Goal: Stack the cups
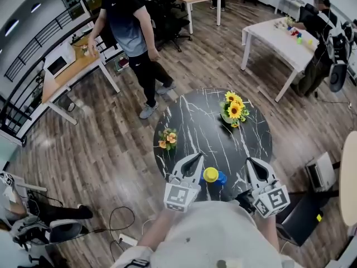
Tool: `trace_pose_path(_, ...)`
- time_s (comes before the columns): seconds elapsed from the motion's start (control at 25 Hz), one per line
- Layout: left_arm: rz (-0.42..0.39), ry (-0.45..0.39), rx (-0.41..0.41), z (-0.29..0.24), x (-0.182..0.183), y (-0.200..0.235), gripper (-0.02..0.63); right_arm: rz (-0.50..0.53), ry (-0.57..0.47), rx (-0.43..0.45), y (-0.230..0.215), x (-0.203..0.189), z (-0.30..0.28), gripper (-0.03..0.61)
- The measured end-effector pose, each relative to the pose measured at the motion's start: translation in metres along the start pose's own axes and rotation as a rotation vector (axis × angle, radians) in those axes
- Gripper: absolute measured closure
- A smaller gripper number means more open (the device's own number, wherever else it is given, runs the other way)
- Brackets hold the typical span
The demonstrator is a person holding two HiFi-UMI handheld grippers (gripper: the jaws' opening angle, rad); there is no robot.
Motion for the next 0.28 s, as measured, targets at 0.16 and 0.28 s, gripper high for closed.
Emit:
trace_pose_path(0.16, 0.005, 0.003, 0.002, 0.0022, -0.0013, 0.0039, 0.591, 0.0, -0.003, 0.0, 0.0021, 0.0008, -0.0029, 0.572)
trace_pose_path(0.28, 0.013, 0.007, 0.004, 0.0055, -0.0004, 0.005, 0.591, -0.001, -0.001, -0.002, 0.0051, 0.0027, -0.002, 0.572)
Point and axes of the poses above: the fingertips, and each gripper's own axes: z backward along the fingers, y to its left, x out of its top, the point moved 5 cm from there along z, backward along the fingers, and after that the axes turned 4 degrees about -y, right-handed, at the moved point
